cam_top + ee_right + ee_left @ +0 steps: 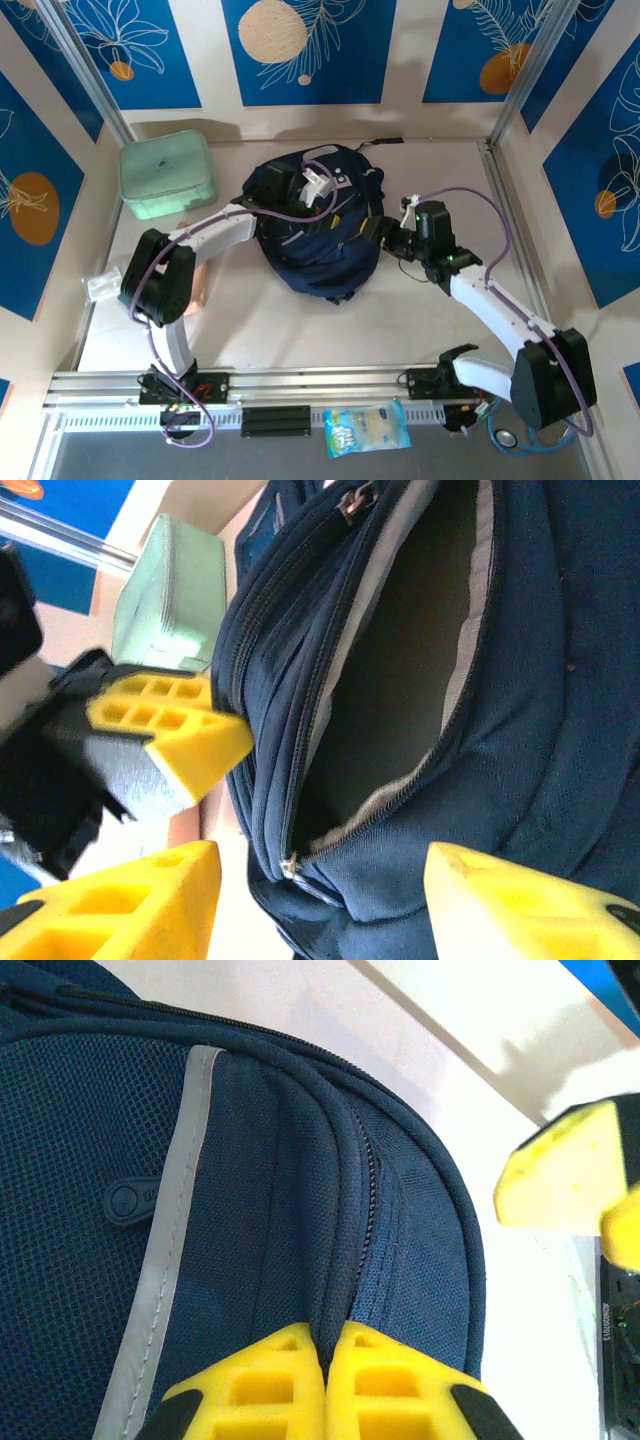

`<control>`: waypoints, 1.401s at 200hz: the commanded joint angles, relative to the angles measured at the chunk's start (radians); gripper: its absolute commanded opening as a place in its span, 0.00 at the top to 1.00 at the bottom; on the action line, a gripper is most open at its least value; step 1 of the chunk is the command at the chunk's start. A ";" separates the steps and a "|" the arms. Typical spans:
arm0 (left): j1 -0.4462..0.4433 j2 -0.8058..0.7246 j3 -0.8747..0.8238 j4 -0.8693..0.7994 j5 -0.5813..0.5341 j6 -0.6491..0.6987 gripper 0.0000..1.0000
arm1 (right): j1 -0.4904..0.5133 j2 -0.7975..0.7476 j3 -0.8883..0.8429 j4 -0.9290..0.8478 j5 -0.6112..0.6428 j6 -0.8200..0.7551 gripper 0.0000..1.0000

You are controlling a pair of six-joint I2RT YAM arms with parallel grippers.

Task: Pack the student bag
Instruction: Unzip the student bag at the top-center of the table.

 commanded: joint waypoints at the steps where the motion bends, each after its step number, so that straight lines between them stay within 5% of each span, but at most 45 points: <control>1: 0.010 -0.067 -0.012 0.071 0.034 0.044 1.00 | -0.005 0.060 0.099 -0.098 -0.067 0.090 0.44; 80: 0.008 -0.083 -0.045 0.135 0.045 0.008 0.96 | 0.036 0.251 0.219 -0.063 -0.096 0.132 0.52; 131: 0.019 -0.154 -0.094 0.102 -0.057 0.008 0.59 | 0.069 0.319 0.233 0.039 -0.158 0.146 0.87; 171: 0.035 -0.332 -0.253 0.083 -0.275 -0.095 0.47 | 0.103 0.342 0.225 0.188 -0.199 0.231 0.89; 221: 0.012 -0.563 -0.500 0.079 -0.381 -0.374 0.46 | 0.133 0.411 0.241 0.366 -0.209 0.413 0.89; 280: -0.075 -0.576 -0.624 0.178 -0.489 -0.551 0.45 | 0.171 0.472 0.294 0.399 -0.210 0.461 0.89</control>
